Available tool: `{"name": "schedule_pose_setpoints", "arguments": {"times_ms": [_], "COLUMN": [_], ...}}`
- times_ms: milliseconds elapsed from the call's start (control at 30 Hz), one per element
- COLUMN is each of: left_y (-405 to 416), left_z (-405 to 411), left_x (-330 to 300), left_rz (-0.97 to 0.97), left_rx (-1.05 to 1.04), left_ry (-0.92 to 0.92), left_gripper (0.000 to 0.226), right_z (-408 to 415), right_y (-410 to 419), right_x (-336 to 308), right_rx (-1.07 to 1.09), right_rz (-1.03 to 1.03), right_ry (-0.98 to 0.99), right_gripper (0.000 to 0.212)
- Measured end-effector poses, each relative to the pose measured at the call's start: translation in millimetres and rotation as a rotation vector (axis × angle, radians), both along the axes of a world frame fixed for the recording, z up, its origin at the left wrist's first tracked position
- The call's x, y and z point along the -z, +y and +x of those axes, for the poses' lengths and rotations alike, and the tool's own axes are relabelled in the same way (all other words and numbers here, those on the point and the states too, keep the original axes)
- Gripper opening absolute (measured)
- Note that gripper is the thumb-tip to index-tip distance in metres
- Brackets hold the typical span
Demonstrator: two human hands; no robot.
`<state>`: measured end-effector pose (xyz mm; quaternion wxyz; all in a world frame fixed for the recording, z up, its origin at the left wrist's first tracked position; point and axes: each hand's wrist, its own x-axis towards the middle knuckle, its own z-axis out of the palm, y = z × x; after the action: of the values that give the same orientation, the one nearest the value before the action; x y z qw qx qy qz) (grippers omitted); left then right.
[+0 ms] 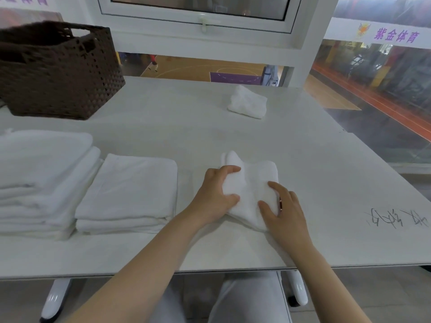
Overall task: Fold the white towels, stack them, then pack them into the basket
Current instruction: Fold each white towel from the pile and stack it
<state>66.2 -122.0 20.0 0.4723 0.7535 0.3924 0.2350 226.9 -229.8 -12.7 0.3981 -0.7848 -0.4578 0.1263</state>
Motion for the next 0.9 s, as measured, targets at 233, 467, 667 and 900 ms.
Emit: {"name": "schedule_pose_setpoints", "arguments": {"times_ms": [233, 467, 667, 900], "left_y": [12.6, 23.8, 23.6, 21.3], "left_z": [-62.3, -157.6, -203.5, -208.7], "left_x": [-28.3, -62.1, -54.4, -43.0], "left_rz": [0.128, 0.216, 0.225, 0.208], "left_rx": [-0.179, -0.384, -0.49, -0.492], "left_ry": [-0.024, -0.033, 0.103, 0.255], "left_gripper": [0.056, 0.056, 0.054, 0.053], "right_z": [-43.2, -117.4, -164.7, -176.2], "right_y": [40.8, 85.5, 102.6, 100.6], "right_x": [-34.2, -68.9, -64.0, -52.7], "right_rx": [-0.111, -0.313, -0.423, -0.408], "right_rz": [0.131, 0.2, 0.131, -0.01], "right_ry": [-0.006, 0.015, -0.01, -0.069], "right_gripper": [0.048, 0.048, 0.049, 0.049]}}
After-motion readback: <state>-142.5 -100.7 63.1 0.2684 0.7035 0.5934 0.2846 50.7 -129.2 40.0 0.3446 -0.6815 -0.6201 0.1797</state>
